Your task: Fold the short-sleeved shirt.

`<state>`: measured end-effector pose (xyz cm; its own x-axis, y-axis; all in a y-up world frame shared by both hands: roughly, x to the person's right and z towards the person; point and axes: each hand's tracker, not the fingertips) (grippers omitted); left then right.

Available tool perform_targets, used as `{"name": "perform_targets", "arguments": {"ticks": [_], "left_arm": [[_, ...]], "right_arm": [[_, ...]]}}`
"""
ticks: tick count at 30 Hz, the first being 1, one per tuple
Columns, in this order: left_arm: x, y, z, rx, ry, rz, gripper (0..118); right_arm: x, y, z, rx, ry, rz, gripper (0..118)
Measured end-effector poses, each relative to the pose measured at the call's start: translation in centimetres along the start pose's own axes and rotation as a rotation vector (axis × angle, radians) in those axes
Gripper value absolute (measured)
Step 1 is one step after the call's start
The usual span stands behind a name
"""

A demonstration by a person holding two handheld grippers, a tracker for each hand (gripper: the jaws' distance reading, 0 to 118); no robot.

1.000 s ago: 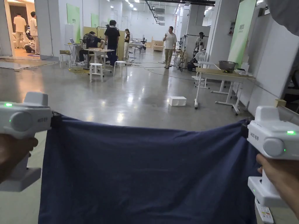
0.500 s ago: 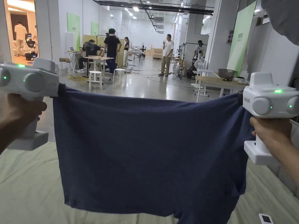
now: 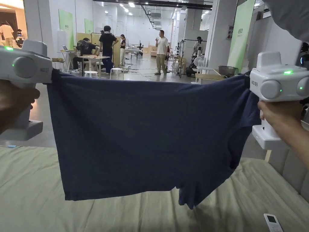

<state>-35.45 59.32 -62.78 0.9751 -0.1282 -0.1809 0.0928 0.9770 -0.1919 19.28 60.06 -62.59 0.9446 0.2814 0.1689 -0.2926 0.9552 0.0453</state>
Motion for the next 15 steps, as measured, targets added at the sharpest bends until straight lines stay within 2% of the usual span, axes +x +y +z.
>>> {"name": "perform_targets", "arguments": {"ticks": [9,15], "left_arm": [[0.0,-9.6,3.5,-0.103,-0.036,0.025,5],[-0.9,-14.6,9.3,-0.107,-0.055,0.044,5]], "right_arm": [[-1.4,-7.0,5.9,-0.097,0.034,0.008,2],[-1.1,-10.1,12.8,-0.113,0.068,0.011,2]]}}
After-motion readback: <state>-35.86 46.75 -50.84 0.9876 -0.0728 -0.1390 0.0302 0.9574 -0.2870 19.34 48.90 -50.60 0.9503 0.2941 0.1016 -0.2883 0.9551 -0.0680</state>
